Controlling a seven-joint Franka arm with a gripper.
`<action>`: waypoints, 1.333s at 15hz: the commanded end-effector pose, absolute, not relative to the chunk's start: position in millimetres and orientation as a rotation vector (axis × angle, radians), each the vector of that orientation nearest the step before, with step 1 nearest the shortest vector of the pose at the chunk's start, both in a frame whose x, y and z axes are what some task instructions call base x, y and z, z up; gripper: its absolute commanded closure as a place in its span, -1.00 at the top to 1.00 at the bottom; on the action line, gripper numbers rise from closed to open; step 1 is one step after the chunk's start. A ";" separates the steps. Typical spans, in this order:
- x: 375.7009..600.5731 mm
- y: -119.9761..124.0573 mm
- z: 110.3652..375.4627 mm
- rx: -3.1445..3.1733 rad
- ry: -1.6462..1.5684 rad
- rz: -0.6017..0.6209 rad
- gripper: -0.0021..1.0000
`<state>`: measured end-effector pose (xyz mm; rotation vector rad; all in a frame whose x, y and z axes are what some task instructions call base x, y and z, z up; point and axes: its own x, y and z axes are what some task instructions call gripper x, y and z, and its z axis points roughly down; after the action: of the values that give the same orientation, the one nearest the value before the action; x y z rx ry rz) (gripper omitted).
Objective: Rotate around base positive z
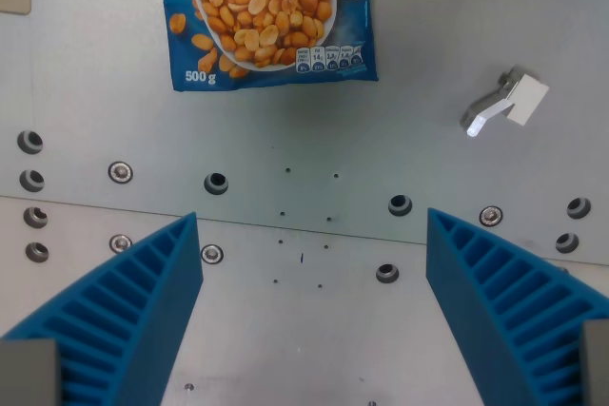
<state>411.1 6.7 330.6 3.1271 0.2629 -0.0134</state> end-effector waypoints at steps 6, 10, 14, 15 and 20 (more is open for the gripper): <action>410.8 6.7 333.9 3.113 0.388 -0.001 1.00; 410.8 6.7 333.9 3.101 0.470 -0.001 1.00; 410.8 6.7 333.9 3.087 0.553 -0.001 1.00; 410.8 6.7 333.9 3.083 0.573 -0.001 1.00; 410.8 6.7 333.9 3.062 0.676 -0.001 1.00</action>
<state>411.1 6.9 330.6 3.1010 0.4825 -0.0137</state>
